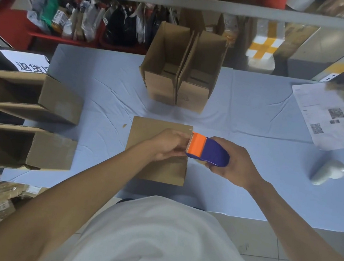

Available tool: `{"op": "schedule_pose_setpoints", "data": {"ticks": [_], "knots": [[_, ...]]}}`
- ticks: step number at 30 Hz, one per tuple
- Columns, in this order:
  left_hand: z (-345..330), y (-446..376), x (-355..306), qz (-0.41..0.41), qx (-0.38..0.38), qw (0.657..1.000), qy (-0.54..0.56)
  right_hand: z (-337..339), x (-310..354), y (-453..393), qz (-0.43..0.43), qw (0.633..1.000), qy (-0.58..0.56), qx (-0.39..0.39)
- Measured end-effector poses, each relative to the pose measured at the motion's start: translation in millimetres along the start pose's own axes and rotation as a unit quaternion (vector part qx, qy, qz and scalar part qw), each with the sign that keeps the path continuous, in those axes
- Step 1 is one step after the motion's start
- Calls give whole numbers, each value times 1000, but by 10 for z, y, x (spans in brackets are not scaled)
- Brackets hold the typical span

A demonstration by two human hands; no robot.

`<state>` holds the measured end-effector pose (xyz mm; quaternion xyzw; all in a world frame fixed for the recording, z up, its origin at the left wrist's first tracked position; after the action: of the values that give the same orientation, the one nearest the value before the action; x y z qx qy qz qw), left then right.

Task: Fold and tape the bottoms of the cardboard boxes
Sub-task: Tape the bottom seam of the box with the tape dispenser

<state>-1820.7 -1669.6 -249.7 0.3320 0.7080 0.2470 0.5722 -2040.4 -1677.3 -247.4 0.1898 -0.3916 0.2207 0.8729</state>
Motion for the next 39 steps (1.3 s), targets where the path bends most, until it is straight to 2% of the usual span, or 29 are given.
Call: {"op": "schedule_pose_setpoints", "data": {"ticks": [5, 9, 12, 15, 21, 24, 30, 34, 36, 37, 39], "knots": [[30, 31, -42, -41, -153, 979, -129, 20, -23, 9, -5, 1000, 0, 3], [3, 69, -60, -80, -169, 965, -187, -8, -46, -7, -22, 999, 38, 29], [20, 116, -34, -86, -163, 973, -141, 59, -95, -21, -61, 995, 60, 49], [13, 160, -24, -67, -160, 979, -107, 135, -136, -24, -50, 991, 107, 61], [477, 167, -239, -56, -215, 972, -73, 333, -395, 47, -62, 971, 214, 84], [525, 163, -229, -49, -213, 972, -92, 394, -468, -24, -77, 962, 245, 94], [506, -6, -76, -64, -263, 956, -111, 417, -473, -204, -91, 955, 258, 112], [454, -65, 36, -66, -277, 943, -173, 439, -468, -280, -100, 953, 263, 114], [442, -80, 57, -88, -291, 926, -225, 423, -479, -321, -103, 950, 272, 116], [431, -79, 44, -106, -302, 903, -288, 405, -477, -343, -104, 949, 275, 117], [394, -90, 8, -123, -313, 820, -463, 347, -454, -386, -103, 945, 283, 124]]}}
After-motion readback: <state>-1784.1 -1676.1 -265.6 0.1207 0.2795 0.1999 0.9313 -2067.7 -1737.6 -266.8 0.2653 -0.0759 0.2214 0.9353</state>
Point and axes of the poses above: each hand's wrist, its own y-axis away from the middle knuckle, its own z-axis out of the back of the hand, x = y × z, the point moved 1 cm from there along -y, towards the middle knuckle, and after that the axes turned 2 degrees about -z, right-handed, at the moved point
